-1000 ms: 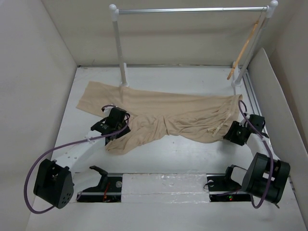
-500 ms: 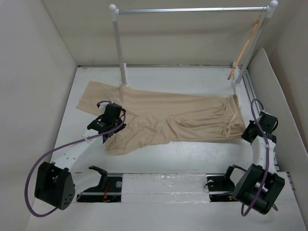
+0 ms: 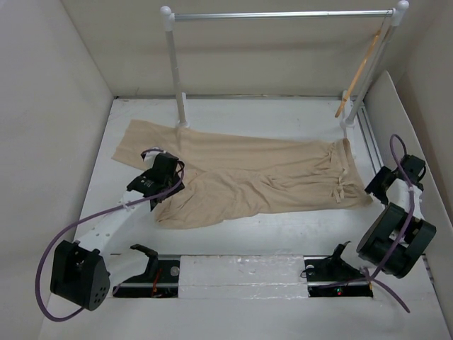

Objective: Place the trousers on the hanger
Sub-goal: Flatten out the trousers at the center of the board.

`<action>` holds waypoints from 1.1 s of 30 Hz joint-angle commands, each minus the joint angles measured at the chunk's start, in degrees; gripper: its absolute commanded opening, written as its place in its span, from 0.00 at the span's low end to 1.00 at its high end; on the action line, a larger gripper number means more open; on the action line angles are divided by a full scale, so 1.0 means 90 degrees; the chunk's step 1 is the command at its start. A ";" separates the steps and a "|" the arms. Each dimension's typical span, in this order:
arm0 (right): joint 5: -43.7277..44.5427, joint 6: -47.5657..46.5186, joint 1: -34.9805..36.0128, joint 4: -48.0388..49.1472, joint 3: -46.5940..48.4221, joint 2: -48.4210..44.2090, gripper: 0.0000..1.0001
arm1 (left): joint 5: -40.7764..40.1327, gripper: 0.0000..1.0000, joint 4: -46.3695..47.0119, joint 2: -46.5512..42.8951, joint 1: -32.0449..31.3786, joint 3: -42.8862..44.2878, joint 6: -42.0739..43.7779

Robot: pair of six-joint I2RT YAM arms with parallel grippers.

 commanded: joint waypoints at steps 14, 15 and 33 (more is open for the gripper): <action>-0.1784 -0.0165 0.2990 -0.0487 -0.1488 -0.3413 0.71 | -0.0458 0.37 -0.0011 0.2587 -0.0320 0.1300 0.0539; -0.1784 -0.0167 0.2992 -0.0488 -0.1489 -0.3414 0.71 | -0.0458 0.37 -0.0011 0.2589 -0.0320 0.1300 0.0539; -0.2594 -0.0919 0.3451 -0.0810 -0.1644 -0.3706 0.74 | -0.0839 0.00 -0.1201 0.0619 -0.0097 0.1495 -0.0173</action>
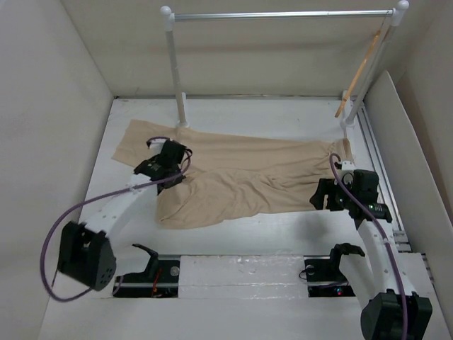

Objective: Place the trousers on the hanger
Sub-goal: Flatten out the trousers at the center of the board.

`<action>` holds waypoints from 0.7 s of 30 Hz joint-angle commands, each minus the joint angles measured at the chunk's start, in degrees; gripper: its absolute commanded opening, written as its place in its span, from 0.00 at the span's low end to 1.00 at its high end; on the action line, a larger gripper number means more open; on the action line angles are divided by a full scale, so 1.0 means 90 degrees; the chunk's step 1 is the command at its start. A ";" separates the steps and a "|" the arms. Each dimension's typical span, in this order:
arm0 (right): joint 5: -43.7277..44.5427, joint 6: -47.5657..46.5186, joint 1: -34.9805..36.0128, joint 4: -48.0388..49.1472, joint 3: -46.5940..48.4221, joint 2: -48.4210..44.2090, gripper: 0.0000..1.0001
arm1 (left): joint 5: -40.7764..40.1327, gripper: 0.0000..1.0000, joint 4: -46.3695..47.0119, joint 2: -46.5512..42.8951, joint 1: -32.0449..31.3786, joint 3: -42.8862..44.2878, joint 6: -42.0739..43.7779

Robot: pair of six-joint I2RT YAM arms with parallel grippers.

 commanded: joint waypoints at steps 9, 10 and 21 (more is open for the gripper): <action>-0.0408 -0.0354 0.0443 -0.0135 0.0187 0.0021 0.74 | -0.0955 0.00 -0.1165 -0.2736 0.2482 0.0312 -0.0344; -0.0407 -0.0364 0.0444 -0.0126 0.0216 0.0051 0.74 | -0.1075 0.00 -0.1166 -0.2570 0.2697 0.0351 -0.0296; -0.0427 -0.0578 0.0834 -0.0418 0.0450 0.0120 0.84 | -0.1849 0.39 -0.1151 -0.2480 0.3750 -0.0301 -0.1617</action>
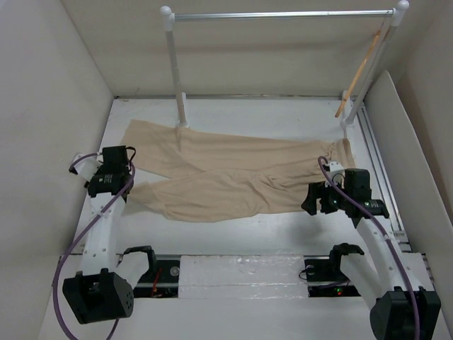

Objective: Place the trousers on the hanger
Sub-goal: Flatten out the trousers at the center of the board.

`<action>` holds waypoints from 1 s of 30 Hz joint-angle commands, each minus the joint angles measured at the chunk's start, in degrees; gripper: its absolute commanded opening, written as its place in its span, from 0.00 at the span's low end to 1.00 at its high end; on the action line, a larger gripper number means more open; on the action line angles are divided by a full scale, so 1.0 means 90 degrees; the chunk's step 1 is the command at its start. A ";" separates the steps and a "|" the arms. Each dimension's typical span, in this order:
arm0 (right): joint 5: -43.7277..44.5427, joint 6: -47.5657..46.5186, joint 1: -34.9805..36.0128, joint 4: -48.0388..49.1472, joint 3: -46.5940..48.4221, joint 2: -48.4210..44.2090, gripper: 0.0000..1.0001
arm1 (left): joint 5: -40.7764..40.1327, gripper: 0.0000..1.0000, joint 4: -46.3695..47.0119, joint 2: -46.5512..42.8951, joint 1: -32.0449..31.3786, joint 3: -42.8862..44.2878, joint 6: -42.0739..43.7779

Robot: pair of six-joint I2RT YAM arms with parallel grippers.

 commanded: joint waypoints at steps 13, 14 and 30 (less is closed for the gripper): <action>-0.0270 -0.0217 0.1074 0.0197 0.0305 0.0042 0.00 | 0.1368 0.36 0.0364 0.0215 -0.0269 0.0167 0.1224; -0.0309 -0.0246 0.1152 0.0246 0.0344 0.0110 0.00 | 0.1377 0.29 0.0363 0.0254 -0.0504 0.0118 0.1096; -0.0612 -0.0432 0.2451 0.0724 0.0578 0.0774 0.57 | 0.0988 0.45 0.0441 0.2324 -0.0702 0.0029 0.0538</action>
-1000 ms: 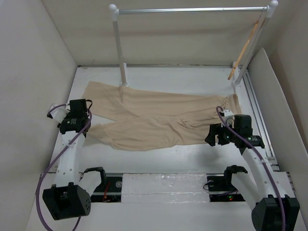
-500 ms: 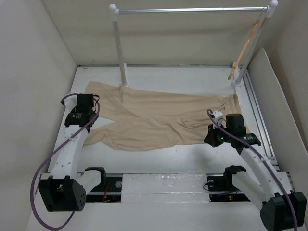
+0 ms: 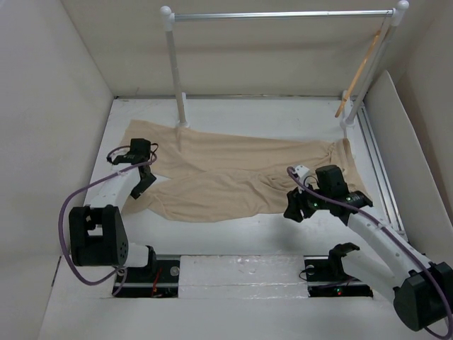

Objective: Place the trousers on the hanger
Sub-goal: Flatten out the trousers at the center of the board, then fold the trousers at the center of the board.

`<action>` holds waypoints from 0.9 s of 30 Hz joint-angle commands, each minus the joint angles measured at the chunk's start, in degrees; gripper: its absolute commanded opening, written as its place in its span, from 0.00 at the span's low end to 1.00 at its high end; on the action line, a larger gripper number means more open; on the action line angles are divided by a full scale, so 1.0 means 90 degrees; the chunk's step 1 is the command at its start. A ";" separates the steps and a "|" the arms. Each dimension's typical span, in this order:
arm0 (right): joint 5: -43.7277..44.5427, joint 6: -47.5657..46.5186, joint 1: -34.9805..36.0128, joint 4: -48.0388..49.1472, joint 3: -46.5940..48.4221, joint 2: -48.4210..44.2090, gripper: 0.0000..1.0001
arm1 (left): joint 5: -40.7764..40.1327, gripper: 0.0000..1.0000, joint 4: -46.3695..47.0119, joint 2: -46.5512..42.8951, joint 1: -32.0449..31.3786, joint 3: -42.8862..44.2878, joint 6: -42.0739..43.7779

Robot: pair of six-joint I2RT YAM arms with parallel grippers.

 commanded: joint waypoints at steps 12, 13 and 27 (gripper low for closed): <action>0.0087 0.0056 0.0420 0.0501 0.0404 0.0144 0.58 | -0.0914 0.33 0.0065 0.0590 -0.0180 0.0114 -0.0153; 0.0087 0.0066 0.0420 0.0501 0.0394 0.0134 0.58 | -0.0925 0.34 0.0104 0.0630 -0.0180 0.0124 -0.0143; 0.0145 0.0086 0.0547 0.0628 0.0287 0.0212 0.58 | -0.0983 0.02 0.0290 0.0963 -0.0180 0.0339 -0.0123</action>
